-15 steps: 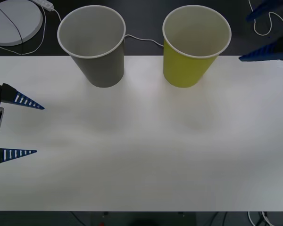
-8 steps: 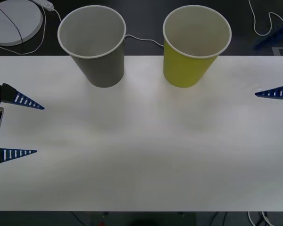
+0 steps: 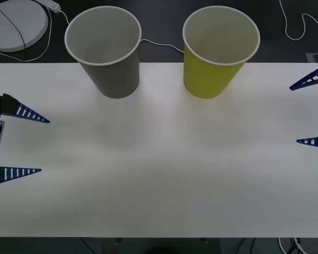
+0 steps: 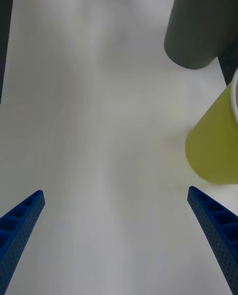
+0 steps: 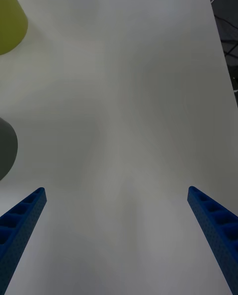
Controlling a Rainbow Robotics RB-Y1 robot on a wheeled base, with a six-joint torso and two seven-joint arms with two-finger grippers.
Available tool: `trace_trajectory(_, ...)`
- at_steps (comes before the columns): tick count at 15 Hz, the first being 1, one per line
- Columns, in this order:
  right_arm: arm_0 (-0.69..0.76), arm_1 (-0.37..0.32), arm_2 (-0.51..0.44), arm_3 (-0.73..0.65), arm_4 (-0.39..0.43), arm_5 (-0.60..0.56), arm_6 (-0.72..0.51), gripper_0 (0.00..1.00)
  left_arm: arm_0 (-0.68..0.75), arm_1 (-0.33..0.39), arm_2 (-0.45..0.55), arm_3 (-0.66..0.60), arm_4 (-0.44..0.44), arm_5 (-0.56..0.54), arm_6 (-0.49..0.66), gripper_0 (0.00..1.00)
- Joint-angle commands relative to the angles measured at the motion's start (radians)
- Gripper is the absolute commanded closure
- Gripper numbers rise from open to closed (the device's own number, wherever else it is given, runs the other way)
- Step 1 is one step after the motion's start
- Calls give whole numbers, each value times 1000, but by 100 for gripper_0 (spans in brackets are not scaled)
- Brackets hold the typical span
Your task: Put the can into the green bin and the plastic bottle into the gray bin
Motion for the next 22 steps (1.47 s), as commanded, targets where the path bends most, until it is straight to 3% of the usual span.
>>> trace_trajectory(1,70,46,-40,-8,2,1,65,0,0,0,0,0,0,0,0,0)
trace_trajectory(7,221,120,-87,14,-21,1,229,0,0,0,0,0,0,0,0,0)
trace_trajectory(12,301,122,-127,71,-49,-1,367,0,0,0,0,0,0,0,0,0)
trace_trajectory(22,363,134,-129,90,-71,-1,430,0,0,0,0,0,0,0,0,0)
